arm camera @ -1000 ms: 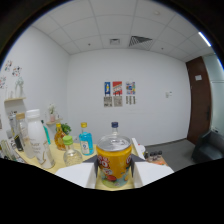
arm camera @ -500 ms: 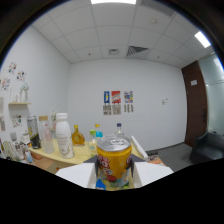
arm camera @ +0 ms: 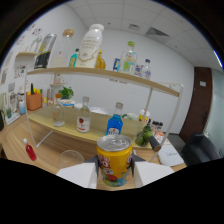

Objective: Make me a cup of Vodka Sunrise.

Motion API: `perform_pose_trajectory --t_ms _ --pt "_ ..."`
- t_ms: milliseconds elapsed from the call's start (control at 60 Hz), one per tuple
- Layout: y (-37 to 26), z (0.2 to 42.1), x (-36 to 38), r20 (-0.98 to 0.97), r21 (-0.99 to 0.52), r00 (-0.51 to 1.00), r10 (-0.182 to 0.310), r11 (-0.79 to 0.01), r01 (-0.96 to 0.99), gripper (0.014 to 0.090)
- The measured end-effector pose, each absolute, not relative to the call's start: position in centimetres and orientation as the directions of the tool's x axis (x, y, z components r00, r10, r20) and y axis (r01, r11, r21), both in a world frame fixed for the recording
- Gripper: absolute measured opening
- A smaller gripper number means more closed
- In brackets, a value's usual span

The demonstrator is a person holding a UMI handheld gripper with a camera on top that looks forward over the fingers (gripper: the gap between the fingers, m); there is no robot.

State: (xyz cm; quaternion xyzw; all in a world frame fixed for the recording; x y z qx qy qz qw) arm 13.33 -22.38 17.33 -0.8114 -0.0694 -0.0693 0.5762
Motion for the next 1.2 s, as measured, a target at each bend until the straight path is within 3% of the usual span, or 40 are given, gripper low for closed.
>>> perform_pose_trajectory --t_ms 167,383,500,683,800,917,1017,1100,1200 --pt "-21.2 18.1 13.1 0.614 -0.736 0.781 0.114 -0.278 0.618 0.0502" --pt "-19.8 19.9 11.9 0.933 -0.288 0.314 0.176 -0.157 0.945 0.0502" --pt "-19.6 20.2 10.4 0.983 -0.018 0.031 0.180 -0.076 0.997 0.0504" --pt "-19.4 19.8 9.2 0.915 0.383 -0.381 0.131 0.013 0.924 0.0502" --pt "-19.2 19.0 8.6 0.867 0.477 -0.480 0.136 0.056 0.877 0.0505" --pt "-20.1 19.4 8.3 0.891 0.428 -0.432 0.140 0.059 0.902 0.0504" --pt "-20.6 21.3 7.7 0.958 0.251 -0.254 0.132 0.042 0.967 0.0504" --pt "-21.2 24.1 7.3 0.993 -0.028 0.024 0.112 0.036 0.999 0.0503" --pt "-22.3 27.5 7.6 0.893 -0.438 0.432 0.126 0.021 0.899 0.0509"
